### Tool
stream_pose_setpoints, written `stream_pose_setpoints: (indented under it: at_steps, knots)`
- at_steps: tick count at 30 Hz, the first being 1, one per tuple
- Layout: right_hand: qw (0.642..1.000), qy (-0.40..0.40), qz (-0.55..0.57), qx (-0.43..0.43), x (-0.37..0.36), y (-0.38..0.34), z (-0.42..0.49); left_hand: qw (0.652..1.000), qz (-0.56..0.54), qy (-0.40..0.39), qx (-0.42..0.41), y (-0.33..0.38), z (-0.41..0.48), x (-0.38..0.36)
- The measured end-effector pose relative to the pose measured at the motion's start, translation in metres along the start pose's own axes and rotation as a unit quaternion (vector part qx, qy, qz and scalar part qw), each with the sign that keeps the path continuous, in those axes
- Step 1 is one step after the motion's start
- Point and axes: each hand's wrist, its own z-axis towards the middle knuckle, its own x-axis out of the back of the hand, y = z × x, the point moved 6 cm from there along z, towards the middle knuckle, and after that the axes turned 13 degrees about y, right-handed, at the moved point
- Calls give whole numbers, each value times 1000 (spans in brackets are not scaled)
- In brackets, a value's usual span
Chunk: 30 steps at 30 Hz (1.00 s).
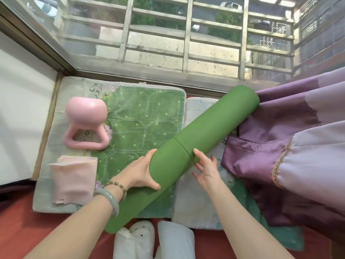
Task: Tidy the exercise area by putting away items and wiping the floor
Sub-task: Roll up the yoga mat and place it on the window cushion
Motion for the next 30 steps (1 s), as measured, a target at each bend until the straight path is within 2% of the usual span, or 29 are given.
stream_pose_setpoints:
  at_steps: [6,9,13,15,17,20,22,27,28,30]
  knots:
    - [999,23,35,-9,10,6,0,997,-38,-72,-10,2,5,-12]
    - [998,50,-39,28,17,8,7,997,-15,-80,-2,-3,12,-25]
    - [995,27,-91,43,5,0,6,997,76,-26,4,-3,14,-14]
    - [993,22,-101,58,-3,-7,0,995,82,50,-13,7,0,-7]
    - [988,50,-114,91,-9,-16,-5,985,118,119,-42,18,-21,-8]
    - [944,116,-227,208,-11,-31,-19,955,210,189,-89,20,-37,-27]
    - [903,119,-291,292,-15,-38,-31,946,235,204,-94,16,-34,-32]
    - [839,93,-400,357,-19,-45,-38,942,245,209,-96,21,-32,-30]
    - [815,102,-423,381,-20,-47,-41,941,246,211,-102,21,-33,-31]
    - [747,111,-484,442,-24,-51,-49,939,248,213,-110,19,-36,-32]
